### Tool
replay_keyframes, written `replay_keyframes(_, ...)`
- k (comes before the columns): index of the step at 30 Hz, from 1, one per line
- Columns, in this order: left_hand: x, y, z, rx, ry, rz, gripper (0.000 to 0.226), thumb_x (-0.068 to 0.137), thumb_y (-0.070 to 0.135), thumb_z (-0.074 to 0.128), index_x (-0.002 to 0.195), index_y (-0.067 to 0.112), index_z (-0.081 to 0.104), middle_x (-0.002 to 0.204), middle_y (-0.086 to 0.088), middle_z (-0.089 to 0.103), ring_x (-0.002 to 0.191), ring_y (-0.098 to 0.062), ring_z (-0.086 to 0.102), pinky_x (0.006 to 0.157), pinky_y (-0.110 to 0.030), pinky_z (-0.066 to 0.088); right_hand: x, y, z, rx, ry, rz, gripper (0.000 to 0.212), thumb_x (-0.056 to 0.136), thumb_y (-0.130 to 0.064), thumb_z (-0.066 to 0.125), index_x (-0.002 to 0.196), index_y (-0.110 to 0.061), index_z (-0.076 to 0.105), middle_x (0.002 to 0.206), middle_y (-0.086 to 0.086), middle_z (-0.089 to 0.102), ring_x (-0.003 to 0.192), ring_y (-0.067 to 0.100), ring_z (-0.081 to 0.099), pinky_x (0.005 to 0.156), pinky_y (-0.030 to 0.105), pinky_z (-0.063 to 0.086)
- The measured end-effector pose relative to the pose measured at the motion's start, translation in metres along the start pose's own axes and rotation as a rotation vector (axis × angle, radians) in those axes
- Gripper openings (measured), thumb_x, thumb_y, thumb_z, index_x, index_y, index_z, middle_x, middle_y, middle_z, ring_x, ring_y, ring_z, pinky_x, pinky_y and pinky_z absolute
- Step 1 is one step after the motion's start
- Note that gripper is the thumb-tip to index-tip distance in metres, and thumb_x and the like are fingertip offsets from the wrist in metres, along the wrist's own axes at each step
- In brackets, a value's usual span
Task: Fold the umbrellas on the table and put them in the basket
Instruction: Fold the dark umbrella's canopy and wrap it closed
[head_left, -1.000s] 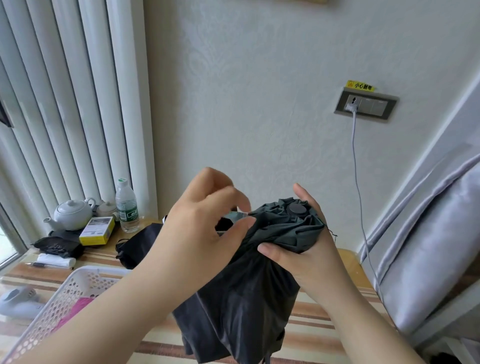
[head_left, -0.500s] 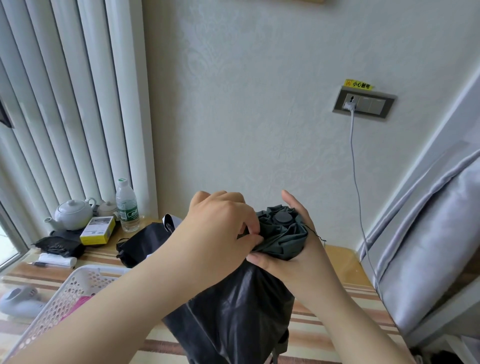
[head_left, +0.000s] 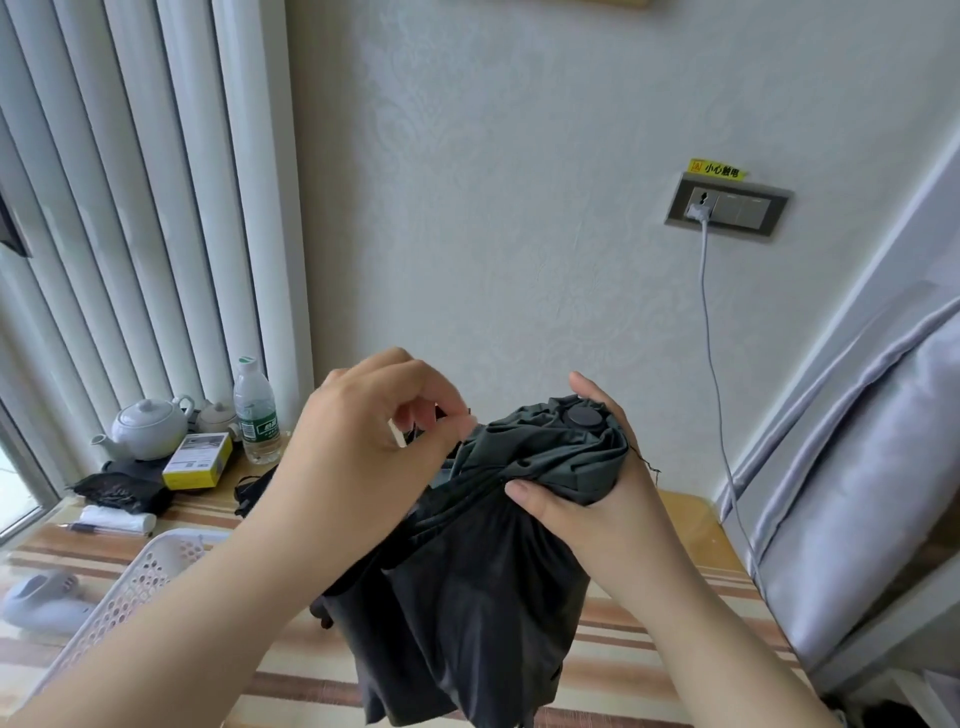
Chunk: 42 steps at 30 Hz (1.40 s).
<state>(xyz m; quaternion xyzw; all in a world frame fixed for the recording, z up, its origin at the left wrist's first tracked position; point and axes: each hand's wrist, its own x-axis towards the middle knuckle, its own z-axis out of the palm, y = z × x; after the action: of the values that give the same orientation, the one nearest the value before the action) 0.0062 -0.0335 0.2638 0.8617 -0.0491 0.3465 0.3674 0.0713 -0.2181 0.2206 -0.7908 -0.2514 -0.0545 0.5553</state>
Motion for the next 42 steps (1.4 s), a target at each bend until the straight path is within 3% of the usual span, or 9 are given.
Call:
replay_keyframes(6,-0.003,-0.007,-0.002,0.007,-0.180,-0.064,0.023,0.075,0.016,0.076,0.066,0.034,0.065,0.087,0.020,0.058,0.078,-0.003,0.057,0.070,-0.011,0.043,0.001,0.002,-0.002,0.036,-0.002,-0.013,0.089,0.072,-0.010,0.081,0.135,-0.042,0.028,0.103,-0.039,0.059,0.102,-0.017,0.055,0.081,-0.003,0.037)
replay_keyframes(12,-0.003,-0.011,-0.003,-0.011,-0.230,-0.117,0.020,0.076,0.019,0.074,0.069,0.033,0.062,0.078,0.019,0.063,0.074,-0.003,0.060,0.069,-0.014,0.045,-0.002,0.002,-0.004,0.084,-0.007,-0.029,0.086,0.071,-0.005,0.081,0.131,-0.044,0.031,0.104,-0.035,0.061,0.101,-0.014,0.058,0.081,0.000,0.040)
replay_keyframes(18,-0.007,-0.028,-0.014,-0.114,-0.216,-0.162,0.026,0.074,0.059,0.060,0.075,0.033,0.064,0.076,0.015,0.067,0.074,-0.003,0.063,0.070,-0.016,0.047,-0.001,0.008,-0.009,0.134,0.034,-0.057,0.086,0.062,-0.027,0.083,0.131,-0.045,0.035,0.111,-0.020,0.066,0.108,0.000,0.061,0.089,0.009,0.044)
replay_keyframes(21,-0.007,-0.034,-0.018,-0.106,-0.323,-0.191,0.021,0.083,0.052,0.062,0.082,0.032,0.069,0.077,0.015,0.070,0.076,-0.004,0.066,0.076,-0.028,0.053,0.001,0.008,-0.010,0.136,0.034,-0.060,0.087,0.063,-0.024,0.085,0.131,-0.046,0.035,0.111,-0.020,0.066,0.107,-0.001,0.061,0.089,0.008,0.044)
replay_keyframes(26,-0.009,-0.039,-0.024,-0.323,-0.524,-0.265,0.041,0.068,0.067,0.063,0.087,0.032,0.071,0.086,0.005,0.074,0.083,-0.011,0.070,0.081,-0.026,0.053,0.001,0.011,-0.009,0.137,0.038,-0.061,0.087,0.059,-0.026,0.080,0.131,-0.045,0.035,0.110,-0.019,0.066,0.108,0.000,0.061,0.091,0.011,0.045)
replay_keyframes(31,-0.010,-0.038,-0.021,-0.285,-0.474,-0.273,0.023,0.062,0.044,0.069,0.083,0.036,0.071,0.077,0.004,0.073,0.071,-0.010,0.069,0.076,-0.024,0.053,-0.001,0.008,-0.007,0.129,0.006,-0.057,0.087,0.059,-0.028,0.079,0.131,-0.045,0.033,0.110,-0.023,0.065,0.106,-0.004,0.061,0.088,0.007,0.043)
replay_keyframes(36,-0.001,-0.026,-0.017,-0.481,-0.454,-0.273,0.022,0.068,0.043,0.078,0.079,0.024,0.073,0.071,-0.008,0.071,0.063,-0.013,0.064,0.063,-0.019,0.052,-0.001,0.005,-0.004,0.090,-0.039,-0.062,0.088,0.066,-0.023,0.084,0.132,-0.046,0.031,0.110,-0.027,0.063,0.107,-0.005,0.059,0.089,0.007,0.042)
replay_keyframes(40,0.004,-0.015,-0.009,-0.381,-0.419,-0.256,0.008,0.071,0.032,0.073,0.078,0.036,0.073,0.068,0.003,0.071,0.058,-0.006,0.062,0.063,-0.018,0.051,-0.002,0.006,-0.004,0.048,-0.045,-0.046,0.089,0.068,-0.012,0.084,0.128,-0.050,0.032,0.110,-0.027,0.062,0.108,-0.008,0.057,0.089,0.005,0.040)
replay_keyframes(42,0.001,-0.010,-0.004,-0.319,-0.378,-0.222,0.022,0.080,0.018,0.073,0.074,0.039,0.072,0.074,0.011,0.072,0.063,-0.002,0.064,0.067,-0.013,0.050,-0.003,0.006,-0.004,0.036,-0.040,-0.038,0.090,0.068,-0.012,0.084,0.128,-0.053,0.031,0.114,-0.022,0.061,0.109,-0.008,0.057,0.090,0.004,0.040)
